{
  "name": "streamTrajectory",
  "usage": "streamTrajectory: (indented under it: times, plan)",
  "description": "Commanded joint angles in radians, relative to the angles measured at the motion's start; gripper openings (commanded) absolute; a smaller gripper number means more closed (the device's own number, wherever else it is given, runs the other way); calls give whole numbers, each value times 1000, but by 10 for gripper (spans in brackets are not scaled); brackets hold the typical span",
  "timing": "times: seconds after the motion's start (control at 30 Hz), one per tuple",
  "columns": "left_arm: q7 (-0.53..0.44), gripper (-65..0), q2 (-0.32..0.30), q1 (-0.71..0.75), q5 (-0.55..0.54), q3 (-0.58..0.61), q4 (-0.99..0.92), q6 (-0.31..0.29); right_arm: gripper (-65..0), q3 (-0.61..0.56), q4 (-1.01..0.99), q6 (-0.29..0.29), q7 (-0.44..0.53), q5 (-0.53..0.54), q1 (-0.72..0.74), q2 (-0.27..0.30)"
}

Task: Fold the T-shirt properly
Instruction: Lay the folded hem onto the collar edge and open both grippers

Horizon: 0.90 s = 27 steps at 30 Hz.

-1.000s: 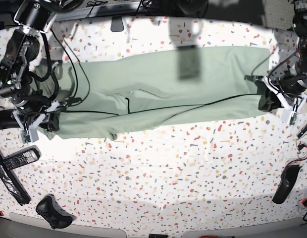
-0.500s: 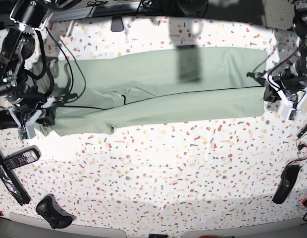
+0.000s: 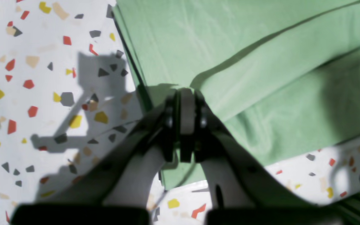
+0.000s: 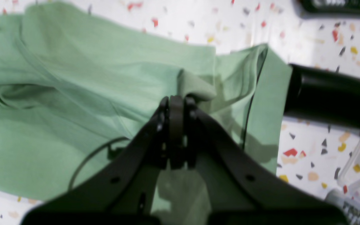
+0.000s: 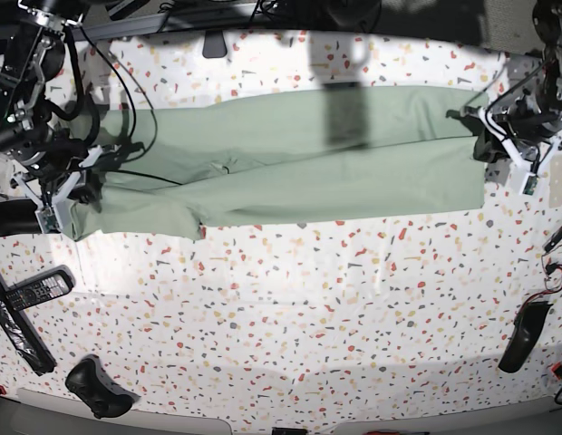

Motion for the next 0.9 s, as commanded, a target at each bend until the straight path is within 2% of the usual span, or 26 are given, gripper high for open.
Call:
streamTrajectory:
  times: [0.0,0.1,0.3,0.4,0.57,0.7,0.87]
  plan:
    - [-19,-650,-14,-2,10,-7,20,-1,-650,6,20,-2,7,3,5,19]
    - [-19,-650,-14,-1,58,-7,20,2,-650,20,20,-2,-22,3,0,18]
    - [-15,-650,-14,-1,59,-7,20,2,-650,88,20,-2,-46,11,0,18]
    - [-6,-650,-14,-1,59,-7,20,2,-650,111,19,-2,-71,47,-1,18]
    - [11,-650,-14,-1,58,-7,20,2,-650,111,19,-2,-93,90,-17,18]
    - [32,-650,-14,-1,58,-7,20,2,-650,111,19,-2,-138,100,-17,17]
    - [42,-650,-14,-1,59,-6,20,1,-650,111,19,-2,-205,166,-17,0]
